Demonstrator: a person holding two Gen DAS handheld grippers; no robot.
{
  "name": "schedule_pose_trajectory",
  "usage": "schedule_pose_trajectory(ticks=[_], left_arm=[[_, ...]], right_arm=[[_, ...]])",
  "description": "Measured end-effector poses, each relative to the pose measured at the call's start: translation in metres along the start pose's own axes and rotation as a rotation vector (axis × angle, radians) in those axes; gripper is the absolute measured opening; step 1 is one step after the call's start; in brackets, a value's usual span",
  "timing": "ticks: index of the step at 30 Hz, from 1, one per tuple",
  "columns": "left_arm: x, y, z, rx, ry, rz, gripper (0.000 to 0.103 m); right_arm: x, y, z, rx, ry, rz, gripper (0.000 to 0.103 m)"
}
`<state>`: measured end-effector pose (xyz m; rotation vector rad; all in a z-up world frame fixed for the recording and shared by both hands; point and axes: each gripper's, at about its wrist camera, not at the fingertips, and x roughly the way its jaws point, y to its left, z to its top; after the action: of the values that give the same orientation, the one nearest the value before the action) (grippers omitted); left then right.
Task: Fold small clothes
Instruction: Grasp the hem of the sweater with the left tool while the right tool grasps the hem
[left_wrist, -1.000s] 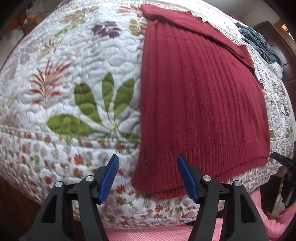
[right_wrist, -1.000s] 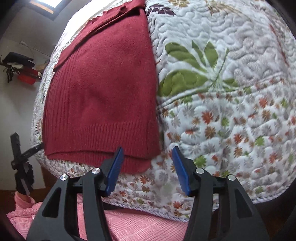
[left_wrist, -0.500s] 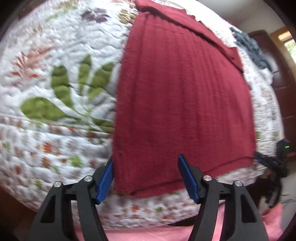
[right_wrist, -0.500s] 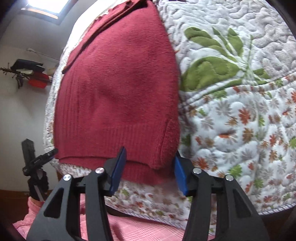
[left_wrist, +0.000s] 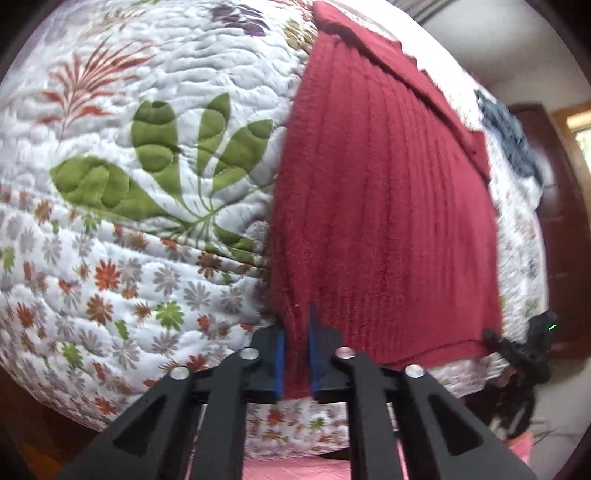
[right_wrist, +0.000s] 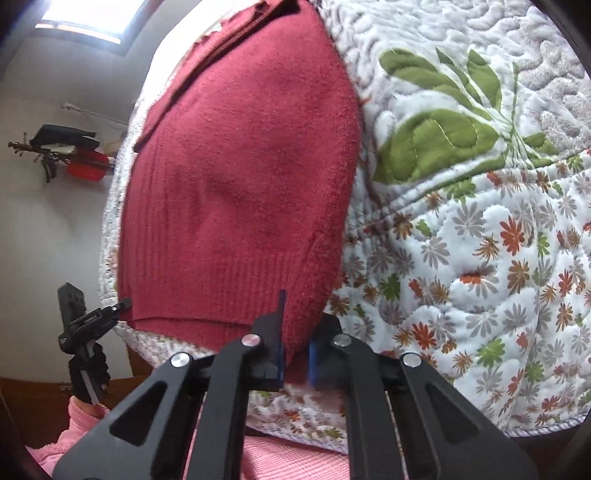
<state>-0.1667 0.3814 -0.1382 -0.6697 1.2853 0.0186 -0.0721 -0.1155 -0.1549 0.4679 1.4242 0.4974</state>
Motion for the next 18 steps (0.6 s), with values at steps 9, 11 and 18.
schedule_pose_trajectory(ticks=[9,11,18], left_arm=[[-0.039,-0.03,0.024,0.043,-0.096,-0.117,0.007],[-0.044,-0.036,0.036,0.05,-0.114,-0.121,0.007],[-0.047,-0.048,0.085,0.045,-0.168,-0.131,0.007]], right_arm=[[-0.039,0.018,0.026,-0.021,-0.074,0.147,0.006],[-0.047,0.023,0.038,-0.026,-0.092,0.167,0.006],[-0.058,0.038,0.085,-0.058,-0.123,0.143,0.006]])
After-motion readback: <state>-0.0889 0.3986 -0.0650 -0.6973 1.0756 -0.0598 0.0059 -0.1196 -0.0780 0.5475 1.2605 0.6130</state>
